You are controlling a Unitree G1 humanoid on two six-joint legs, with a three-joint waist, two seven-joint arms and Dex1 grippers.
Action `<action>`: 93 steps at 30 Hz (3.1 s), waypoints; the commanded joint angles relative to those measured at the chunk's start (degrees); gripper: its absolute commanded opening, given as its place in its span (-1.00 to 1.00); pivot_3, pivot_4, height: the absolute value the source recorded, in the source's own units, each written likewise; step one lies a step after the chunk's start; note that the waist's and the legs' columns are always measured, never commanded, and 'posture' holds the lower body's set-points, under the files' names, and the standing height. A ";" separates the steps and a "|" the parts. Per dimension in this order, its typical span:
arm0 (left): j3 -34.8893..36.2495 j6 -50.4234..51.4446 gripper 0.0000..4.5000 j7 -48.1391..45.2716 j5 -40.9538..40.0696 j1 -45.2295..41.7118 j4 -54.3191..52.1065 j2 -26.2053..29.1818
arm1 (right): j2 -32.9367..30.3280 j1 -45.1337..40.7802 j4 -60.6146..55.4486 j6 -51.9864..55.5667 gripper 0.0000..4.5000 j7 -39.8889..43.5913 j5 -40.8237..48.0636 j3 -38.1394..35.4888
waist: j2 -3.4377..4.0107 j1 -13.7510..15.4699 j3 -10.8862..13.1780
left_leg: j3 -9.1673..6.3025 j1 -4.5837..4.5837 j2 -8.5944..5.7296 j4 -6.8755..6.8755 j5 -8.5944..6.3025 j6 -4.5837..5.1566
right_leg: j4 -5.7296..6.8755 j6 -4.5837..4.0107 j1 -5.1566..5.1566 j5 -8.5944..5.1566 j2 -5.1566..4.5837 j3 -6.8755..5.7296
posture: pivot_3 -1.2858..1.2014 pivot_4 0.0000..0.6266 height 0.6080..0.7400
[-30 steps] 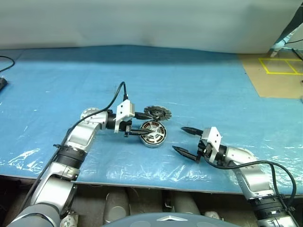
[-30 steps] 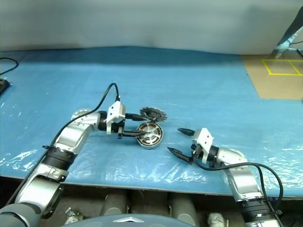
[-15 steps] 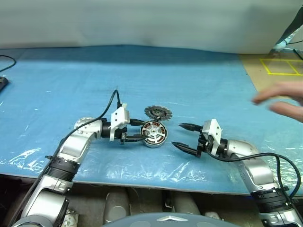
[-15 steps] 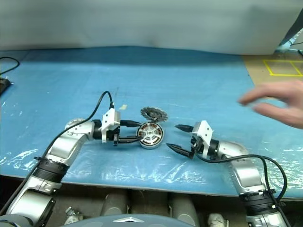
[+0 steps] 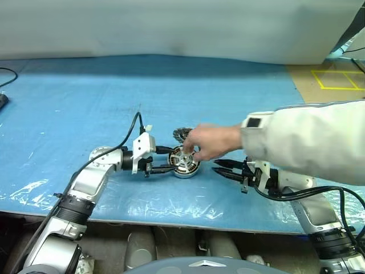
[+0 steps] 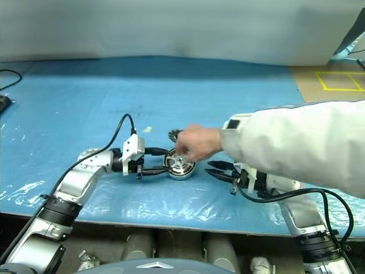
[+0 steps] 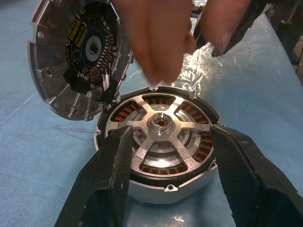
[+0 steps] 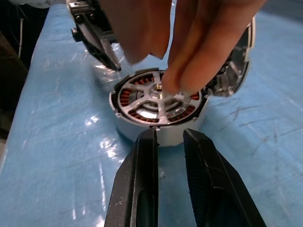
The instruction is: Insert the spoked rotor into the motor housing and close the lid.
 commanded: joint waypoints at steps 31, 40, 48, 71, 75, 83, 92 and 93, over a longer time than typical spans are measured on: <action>1.71 -8.45 0.22 -0.19 0.69 1.75 4.83 1.21 | 2.33 -2.58 4.63 -1.81 -0.61 -3.42 -2.36 0.92 | 0.00 0.00 0.00 | 0.00 0.01 0.00 0.02 0.00 -0.01 | 0.04 -0.01 0.00 0.00 0.00 0.00 | 0.03 -0.52 1.00; 3.13 -9.88 0.22 0.93 0.49 3.54 3.58 1.64 | 3.09 -2.91 5.07 -1.44 -0.61 -5.59 -2.00 0.15 | 0.00 -0.02 0.00 | 0.00 0.01 0.00 0.02 -0.02 -0.04 | 0.04 -0.01 0.00 0.00 0.00 0.00 | 0.03 -0.52 1.00; 3.12 -7.00 0.22 2.38 0.13 3.33 -0.12 1.74 | 3.53 -4.34 6.33 -1.86 -0.61 -5.78 -2.34 0.49 | 0.00 -0.07 0.00 | 0.00 0.02 0.02 0.04 -0.08 -0.16 | 0.06 -0.01 0.00 0.01 0.01 0.01 | 0.03 -0.52 1.00; 3.23 -0.89 0.22 5.29 -0.21 2.65 -5.44 2.20 | 3.71 -4.96 7.56 -3.38 -0.61 -6.58 -3.51 0.79 | 0.00 -0.08 0.00 | 0.00 0.02 0.01 0.07 0.01 0.00 | 0.09 -0.01 0.00 0.01 0.01 0.01 | 0.03 -0.52 1.00; 2.93 -1.09 0.22 5.42 0.00 3.65 -5.88 2.30 | 4.46 -5.82 8.09 -3.19 -0.61 -7.24 -4.12 1.29 | 0.00 -0.08 0.00 | 0.00 0.01 0.01 0.07 0.01 -0.01 | 0.08 -0.01 0.00 0.01 0.01 0.01 | 0.03 -0.52 1.00; 2.96 -1.73 0.22 5.38 0.26 3.73 -5.27 2.27 | 3.89 -4.77 8.26 -4.10 -0.61 -6.72 -4.51 0.64 | 0.00 0.02 0.00 | 0.00 0.00 0.01 0.07 0.01 -0.01 | 0.08 -0.02 0.00 0.01 0.01 0.01 | 0.03 -0.52 1.00; 2.60 -2.59 0.22 5.40 0.68 4.05 -4.62 1.83 | 3.34 -4.37 7.50 -3.76 -0.61 -7.17 -4.51 0.32 | 0.01 -0.01 0.00 | 0.00 0.00 0.01 0.07 0.01 0.00 | 0.07 -0.01 0.00 0.01 0.01 0.01 | 0.03 -0.52 1.00; 2.61 -2.68 0.22 5.37 0.69 4.14 -4.61 1.82 | 3.35 -4.57 7.50 -3.57 -0.61 -7.27 -4.50 0.35 | 0.00 -0.01 0.00 | 0.00 0.00 0.01 0.07 0.01 0.00 | 0.08 -0.02 0.00 0.01 0.01 0.01 | 0.03 -0.52 1.00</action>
